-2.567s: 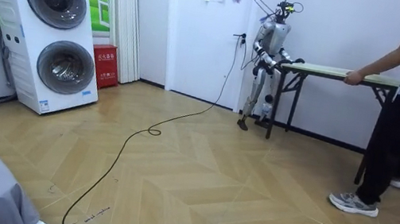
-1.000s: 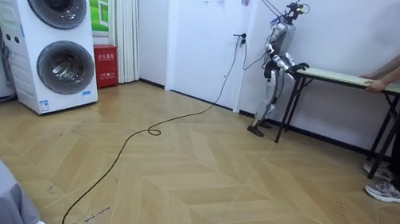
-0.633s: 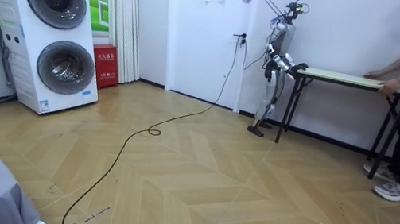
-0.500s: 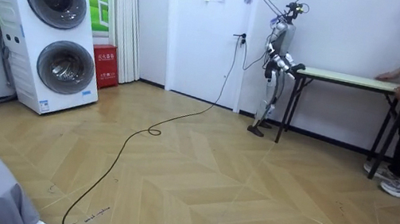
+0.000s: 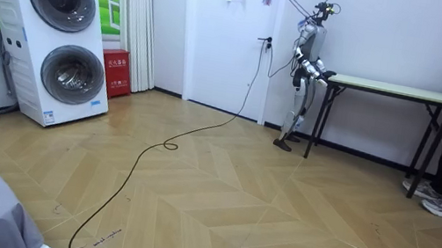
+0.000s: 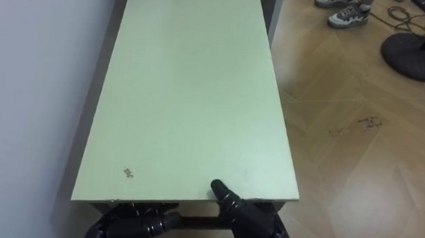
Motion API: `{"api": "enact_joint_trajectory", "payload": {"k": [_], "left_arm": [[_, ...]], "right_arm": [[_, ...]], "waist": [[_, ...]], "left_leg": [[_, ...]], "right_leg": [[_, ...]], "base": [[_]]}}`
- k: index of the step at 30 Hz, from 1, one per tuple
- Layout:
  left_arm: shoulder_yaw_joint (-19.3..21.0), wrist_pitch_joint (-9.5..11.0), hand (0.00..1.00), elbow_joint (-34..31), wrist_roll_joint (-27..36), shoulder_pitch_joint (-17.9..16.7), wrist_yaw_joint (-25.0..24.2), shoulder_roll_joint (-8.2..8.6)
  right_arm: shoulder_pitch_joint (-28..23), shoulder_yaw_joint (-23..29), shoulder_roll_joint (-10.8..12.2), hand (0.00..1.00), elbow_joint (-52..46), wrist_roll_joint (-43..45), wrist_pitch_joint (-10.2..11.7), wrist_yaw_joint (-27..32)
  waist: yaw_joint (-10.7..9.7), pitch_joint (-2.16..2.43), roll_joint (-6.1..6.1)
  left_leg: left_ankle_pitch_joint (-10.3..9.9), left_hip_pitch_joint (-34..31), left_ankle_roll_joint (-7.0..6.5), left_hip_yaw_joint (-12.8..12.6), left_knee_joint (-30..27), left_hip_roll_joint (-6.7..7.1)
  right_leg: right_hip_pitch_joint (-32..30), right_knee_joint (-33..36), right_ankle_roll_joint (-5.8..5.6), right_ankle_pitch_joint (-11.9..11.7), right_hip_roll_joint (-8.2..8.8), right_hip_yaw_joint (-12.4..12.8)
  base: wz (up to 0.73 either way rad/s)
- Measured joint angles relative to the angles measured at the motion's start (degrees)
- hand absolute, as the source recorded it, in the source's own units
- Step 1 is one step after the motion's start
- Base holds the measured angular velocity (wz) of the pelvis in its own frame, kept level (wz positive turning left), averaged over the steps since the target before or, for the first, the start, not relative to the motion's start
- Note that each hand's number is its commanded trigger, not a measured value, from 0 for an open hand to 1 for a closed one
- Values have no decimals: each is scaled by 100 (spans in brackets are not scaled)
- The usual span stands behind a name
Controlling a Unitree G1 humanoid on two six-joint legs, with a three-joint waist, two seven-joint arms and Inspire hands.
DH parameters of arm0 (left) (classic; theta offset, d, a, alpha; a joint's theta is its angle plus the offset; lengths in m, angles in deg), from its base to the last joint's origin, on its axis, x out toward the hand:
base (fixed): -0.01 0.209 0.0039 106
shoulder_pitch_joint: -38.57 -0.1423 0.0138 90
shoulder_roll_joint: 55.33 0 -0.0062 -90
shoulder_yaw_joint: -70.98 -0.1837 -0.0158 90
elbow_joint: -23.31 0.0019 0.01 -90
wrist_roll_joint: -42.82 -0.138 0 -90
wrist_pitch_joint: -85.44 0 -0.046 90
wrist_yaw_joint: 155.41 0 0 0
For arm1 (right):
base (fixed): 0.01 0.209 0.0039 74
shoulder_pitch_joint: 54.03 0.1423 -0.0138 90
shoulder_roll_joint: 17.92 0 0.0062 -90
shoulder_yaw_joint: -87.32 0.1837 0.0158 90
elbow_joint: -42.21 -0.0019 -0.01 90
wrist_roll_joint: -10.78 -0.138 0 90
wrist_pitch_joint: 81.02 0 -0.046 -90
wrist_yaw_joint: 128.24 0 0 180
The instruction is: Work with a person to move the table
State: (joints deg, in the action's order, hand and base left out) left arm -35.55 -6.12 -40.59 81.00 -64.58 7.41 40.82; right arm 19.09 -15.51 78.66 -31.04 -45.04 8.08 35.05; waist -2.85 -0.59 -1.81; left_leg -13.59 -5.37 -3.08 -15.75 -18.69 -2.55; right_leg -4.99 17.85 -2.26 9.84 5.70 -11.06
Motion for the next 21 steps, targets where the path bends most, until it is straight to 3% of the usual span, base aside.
{"api": "enact_joint_trajectory", "payload": {"k": [5,12,15,21], "left_arm": [[3,-14,0,228,-27,10,-180,-9],[90,7,0,998,-698,106,-233,-41],[90,16,0,1477,-795,229,-149,-31],[75,220,0,2270,-1026,394,-11,26]], "right_arm": [[36,66,-15,0,211,306,-33,-385],[330,111,-155,0,987,2200,-37,-730],[609,113,-183,0,1797,2839,-38,-644],[659,115,-188,0,2764,3202,49,-289]], "waist": [[-16,-11,26],[-1,-17,133],[8,4,174],[8,27,243]], "left_leg": [[2,4,5,5,7,-1],[-1,18,15,15,22,-5],[-1,49,17,20,29,-10],[-19,168,51,73,75,-18]], "right_leg": [[16,-13,0,0,2,-33],[61,-26,-1,1,-4,-61],[104,-53,-1,1,-7,-76],[314,-229,6,-4,-36,-182]], "base": [[0],[0],[2],[4]]}}
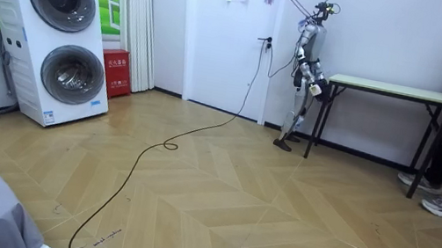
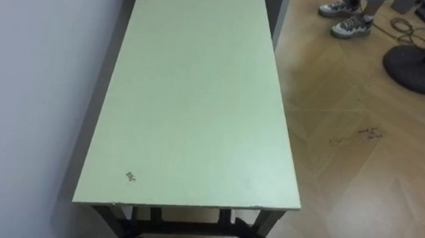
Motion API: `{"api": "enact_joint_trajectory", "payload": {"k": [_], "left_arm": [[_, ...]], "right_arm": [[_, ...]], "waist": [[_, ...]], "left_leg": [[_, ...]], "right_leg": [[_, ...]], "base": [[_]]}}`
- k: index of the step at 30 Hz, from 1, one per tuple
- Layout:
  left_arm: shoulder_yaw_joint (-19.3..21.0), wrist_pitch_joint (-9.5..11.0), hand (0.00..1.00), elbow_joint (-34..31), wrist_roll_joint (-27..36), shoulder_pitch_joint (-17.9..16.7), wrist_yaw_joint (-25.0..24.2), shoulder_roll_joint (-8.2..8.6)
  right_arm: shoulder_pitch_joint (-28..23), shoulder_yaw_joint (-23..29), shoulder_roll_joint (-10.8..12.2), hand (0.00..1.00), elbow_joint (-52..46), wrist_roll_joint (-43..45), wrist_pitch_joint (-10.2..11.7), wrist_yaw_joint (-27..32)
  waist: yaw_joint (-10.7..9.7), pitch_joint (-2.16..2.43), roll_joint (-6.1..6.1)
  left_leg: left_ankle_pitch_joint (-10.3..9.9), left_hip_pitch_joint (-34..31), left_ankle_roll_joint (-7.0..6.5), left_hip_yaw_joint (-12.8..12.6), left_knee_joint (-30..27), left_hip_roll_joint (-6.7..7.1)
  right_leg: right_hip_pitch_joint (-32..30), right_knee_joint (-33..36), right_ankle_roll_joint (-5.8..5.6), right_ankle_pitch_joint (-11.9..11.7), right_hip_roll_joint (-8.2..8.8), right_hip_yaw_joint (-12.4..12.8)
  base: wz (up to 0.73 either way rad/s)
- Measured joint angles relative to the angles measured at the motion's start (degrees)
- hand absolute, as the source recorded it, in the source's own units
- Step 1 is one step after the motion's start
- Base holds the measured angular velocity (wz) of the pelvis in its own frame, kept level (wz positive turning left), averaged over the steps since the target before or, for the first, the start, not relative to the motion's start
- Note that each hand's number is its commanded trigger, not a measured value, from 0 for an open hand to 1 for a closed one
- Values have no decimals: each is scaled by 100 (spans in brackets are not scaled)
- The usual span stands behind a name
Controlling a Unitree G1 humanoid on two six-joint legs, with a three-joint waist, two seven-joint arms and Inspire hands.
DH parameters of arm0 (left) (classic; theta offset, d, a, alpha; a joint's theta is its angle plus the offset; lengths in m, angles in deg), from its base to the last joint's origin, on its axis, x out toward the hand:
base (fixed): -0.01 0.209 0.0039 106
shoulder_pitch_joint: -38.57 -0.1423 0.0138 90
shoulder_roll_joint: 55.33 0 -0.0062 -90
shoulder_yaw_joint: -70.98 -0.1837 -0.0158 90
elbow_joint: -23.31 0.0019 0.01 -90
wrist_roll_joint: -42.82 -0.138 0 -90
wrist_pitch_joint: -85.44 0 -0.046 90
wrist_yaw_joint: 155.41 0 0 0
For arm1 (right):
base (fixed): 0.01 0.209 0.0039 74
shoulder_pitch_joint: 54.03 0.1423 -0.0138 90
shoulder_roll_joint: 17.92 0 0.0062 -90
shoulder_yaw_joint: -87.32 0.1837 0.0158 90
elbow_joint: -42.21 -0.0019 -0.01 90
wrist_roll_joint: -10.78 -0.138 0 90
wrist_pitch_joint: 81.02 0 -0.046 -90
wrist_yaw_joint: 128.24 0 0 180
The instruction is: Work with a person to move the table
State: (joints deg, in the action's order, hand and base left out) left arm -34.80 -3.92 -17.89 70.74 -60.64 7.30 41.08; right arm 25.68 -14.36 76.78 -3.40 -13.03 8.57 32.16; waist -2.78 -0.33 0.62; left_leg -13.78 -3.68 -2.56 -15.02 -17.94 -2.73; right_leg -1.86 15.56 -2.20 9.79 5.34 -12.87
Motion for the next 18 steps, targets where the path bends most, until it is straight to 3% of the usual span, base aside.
{"api": "enact_joint_trajectory", "payload": {"k": [7,9,11,13,18], "left_arm": [[9,244,0,582,-105,194,87,131],[9,285,0,771,-104,255,155,211],[10,319,0,859,-112,286,204,250],[170,342,0,944,-323,271,199,284],[671,363,0,1095,-843,256,205,418]], "right_arm": [[11,34,9,0,834,210,159,376],[22,85,26,0,1106,218,218,457],[9,186,55,0,1234,313,223,481],[24,357,138,0,1360,495,230,536],[37,660,304,0,1597,644,232,669]], "waist": [[14,7,-78],[18,-26,-143],[17,-31,-165],[17,-42,-152],[21,-4,-88]], "left_leg": [[-19,154,33,7,77,-19],[-12,246,43,16,137,-12],[-15,254,47,21,148,-17],[2,267,69,30,188,-14],[27,397,99,43,272,33]], "right_leg": [[222,-189,-8,-30,-49,-63],[294,-206,-8,-30,-48,-87],[302,-207,-9,-29,-49,-133],[298,-207,-8,-29,-52,-128],[417,-300,-5,-26,-77,-125]], "base": [[2],[0],[0],[0],[-2]]}}
